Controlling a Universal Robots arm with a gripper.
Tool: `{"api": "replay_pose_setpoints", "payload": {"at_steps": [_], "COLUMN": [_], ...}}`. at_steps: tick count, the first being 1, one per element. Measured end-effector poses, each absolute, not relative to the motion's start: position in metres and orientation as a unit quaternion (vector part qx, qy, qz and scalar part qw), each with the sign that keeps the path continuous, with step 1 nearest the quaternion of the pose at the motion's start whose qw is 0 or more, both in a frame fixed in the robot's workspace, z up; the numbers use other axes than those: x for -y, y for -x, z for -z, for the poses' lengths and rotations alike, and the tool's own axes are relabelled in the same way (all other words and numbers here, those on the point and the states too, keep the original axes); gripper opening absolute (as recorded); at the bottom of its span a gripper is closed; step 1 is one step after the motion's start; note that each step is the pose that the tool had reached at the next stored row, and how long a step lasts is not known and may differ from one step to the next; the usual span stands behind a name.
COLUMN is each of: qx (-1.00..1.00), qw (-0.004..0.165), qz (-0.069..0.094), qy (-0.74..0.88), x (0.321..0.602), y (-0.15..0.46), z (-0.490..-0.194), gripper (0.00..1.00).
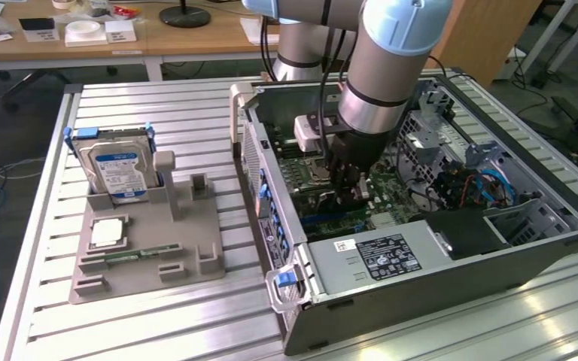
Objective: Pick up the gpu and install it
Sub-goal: 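Insert the gpu into the slot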
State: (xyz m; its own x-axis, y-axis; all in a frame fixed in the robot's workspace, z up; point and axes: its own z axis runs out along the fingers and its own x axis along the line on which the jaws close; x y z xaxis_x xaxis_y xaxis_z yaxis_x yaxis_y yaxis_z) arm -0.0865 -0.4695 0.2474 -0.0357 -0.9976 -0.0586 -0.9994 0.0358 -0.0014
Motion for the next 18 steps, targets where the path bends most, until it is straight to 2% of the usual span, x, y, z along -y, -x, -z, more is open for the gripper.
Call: {"api": "replay_pose_setpoints", "payload": {"at_steps": [18], "qx": [-0.719], "qw": [0.021], "qz": [-0.019], "qy": [0.694], "x": [0.4698], "y": [0.0865], "z": [-0.2432], "gripper": [0.27]}}
